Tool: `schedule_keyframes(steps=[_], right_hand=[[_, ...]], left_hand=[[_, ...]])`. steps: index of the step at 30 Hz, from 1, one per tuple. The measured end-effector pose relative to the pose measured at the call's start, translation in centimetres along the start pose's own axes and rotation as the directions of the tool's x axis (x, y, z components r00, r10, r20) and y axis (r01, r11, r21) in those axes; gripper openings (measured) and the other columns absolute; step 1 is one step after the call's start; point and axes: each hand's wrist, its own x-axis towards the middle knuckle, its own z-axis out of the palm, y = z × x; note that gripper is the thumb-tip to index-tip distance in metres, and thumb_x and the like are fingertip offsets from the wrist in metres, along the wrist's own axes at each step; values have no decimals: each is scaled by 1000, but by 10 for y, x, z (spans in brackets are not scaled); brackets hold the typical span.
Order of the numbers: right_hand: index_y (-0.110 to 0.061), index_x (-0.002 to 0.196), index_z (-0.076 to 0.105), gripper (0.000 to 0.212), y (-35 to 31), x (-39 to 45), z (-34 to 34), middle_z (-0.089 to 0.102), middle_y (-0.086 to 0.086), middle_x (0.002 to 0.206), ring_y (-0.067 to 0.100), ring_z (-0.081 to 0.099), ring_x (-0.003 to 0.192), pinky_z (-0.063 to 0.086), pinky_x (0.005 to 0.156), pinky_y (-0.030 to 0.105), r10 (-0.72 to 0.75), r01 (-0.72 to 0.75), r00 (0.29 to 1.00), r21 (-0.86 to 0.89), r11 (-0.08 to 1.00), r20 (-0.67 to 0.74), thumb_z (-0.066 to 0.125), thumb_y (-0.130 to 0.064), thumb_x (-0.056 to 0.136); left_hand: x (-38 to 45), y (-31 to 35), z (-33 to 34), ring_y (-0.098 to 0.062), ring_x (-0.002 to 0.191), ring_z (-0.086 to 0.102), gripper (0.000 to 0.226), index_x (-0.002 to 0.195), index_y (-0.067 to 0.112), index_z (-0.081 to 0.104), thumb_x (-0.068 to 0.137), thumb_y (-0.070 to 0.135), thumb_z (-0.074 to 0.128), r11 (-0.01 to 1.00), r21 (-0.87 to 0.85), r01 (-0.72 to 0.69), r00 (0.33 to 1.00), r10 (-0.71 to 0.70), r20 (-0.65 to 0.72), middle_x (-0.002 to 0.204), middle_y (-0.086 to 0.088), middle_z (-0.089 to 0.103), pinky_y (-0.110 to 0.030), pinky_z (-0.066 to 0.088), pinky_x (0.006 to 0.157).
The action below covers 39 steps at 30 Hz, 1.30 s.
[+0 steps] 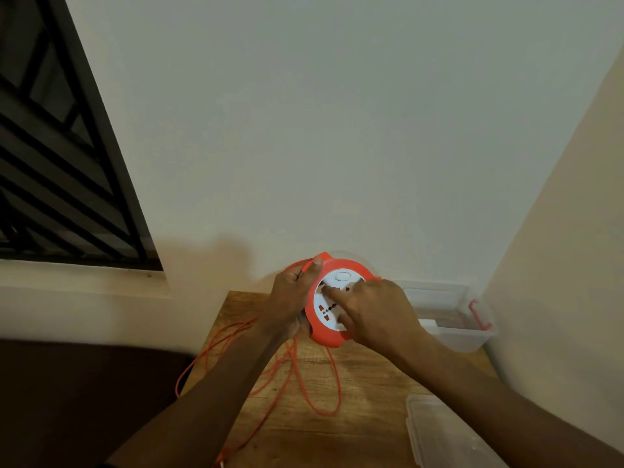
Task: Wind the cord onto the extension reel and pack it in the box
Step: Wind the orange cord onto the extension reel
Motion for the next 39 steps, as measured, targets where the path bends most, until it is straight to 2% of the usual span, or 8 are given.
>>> schedule_keyframes(steps=[5, 10, 13, 15, 19, 21, 31, 39], right_hand=[[-44, 121, 57, 63, -1, -1, 1, 71, -13, 84, 11, 66, 77, 44, 57, 22, 482, -447, 874, 500, 741, 67, 63, -70, 65], [-38, 112, 67, 52, -12, -3, -4, 69, -7, 111, 12, 70, 79, 53, 55, 29, 507, -509, 628, 805, -306, 590, 78, -14, 67], [-37, 122, 63, 70, -19, -4, -15, 68, 4, 110, 15, 65, 57, 48, 48, 29, 394, -440, 622, 718, -539, 677, 79, -3, 63], [-37, 129, 56, 73, -19, -3, -22, 67, 0, 110, 17, 70, 68, 56, 57, 34, 402, -488, 655, 764, -421, 640, 80, -9, 66], [-29, 116, 61, 40, -13, -8, -31, 72, -6, 89, 13, 68, 78, 57, 71, 35, 379, -335, 922, 652, 680, 78, 70, -23, 77], [-23, 105, 69, 37, -8, -9, -34, 69, 6, 104, 27, 68, 80, 57, 62, 38, 97, -59, 989, 311, 949, -108, 77, -13, 70], [-29, 125, 59, 58, 13, -4, -34, 53, 14, 136, 34, 65, 96, 55, 68, 43, -311, 307, 947, 54, 950, 84, 80, -17, 73], [-32, 147, 17, 87, -4, -5, -24, 55, 22, 123, 39, 56, 104, 51, 80, 45, -41, 53, 984, -64, 997, 174, 73, -28, 80]], left_hand=[[-3, 2, 7, -39, 88, 77, 28, 97, 20, 79, 99, 43, 63, 996, -46, -70, 996, 67, -60, 99, -19, 80, -47, 67, 69], [-3, 4, 4, -29, 81, 80, 22, 91, 30, 80, 97, 45, 65, 987, -17, -157, 978, 153, -140, 91, -8, 82, -40, 65, 64], [-1, 9, -2, -27, 78, 81, 25, 92, 28, 80, 94, 49, 67, 987, -54, -148, 981, 140, -136, 89, -8, 82, -35, 63, 59], [1, 14, -1, -28, 80, 81, 31, 92, 25, 80, 89, 54, 69, 990, -61, -127, 983, 117, -142, 90, -9, 82, -38, 65, 62], [5, 17, 0, -27, 79, 81, 30, 83, 28, 81, 91, 53, 66, 995, -83, -59, 987, 46, -152, 90, -8, 82, -40, 66, 65], [4, 17, 0, -27, 77, 81, 31, 81, 29, 82, 97, 49, 64, 996, -91, -27, 990, 14, -142, 90, -8, 83, -36, 65, 61], [-5, 11, -6, -34, 92, 79, 29, 99, 31, 81, 94, 53, 63, 998, -43, 42, 999, -41, 23, 105, -10, 81, -43, 65, 70], [-4, 12, 0, -28, 82, 81, 25, 86, 38, 82, 92, 54, 64, 998, -37, 45, 998, -47, -50, 96, -4, 83, -35, 64, 62]])
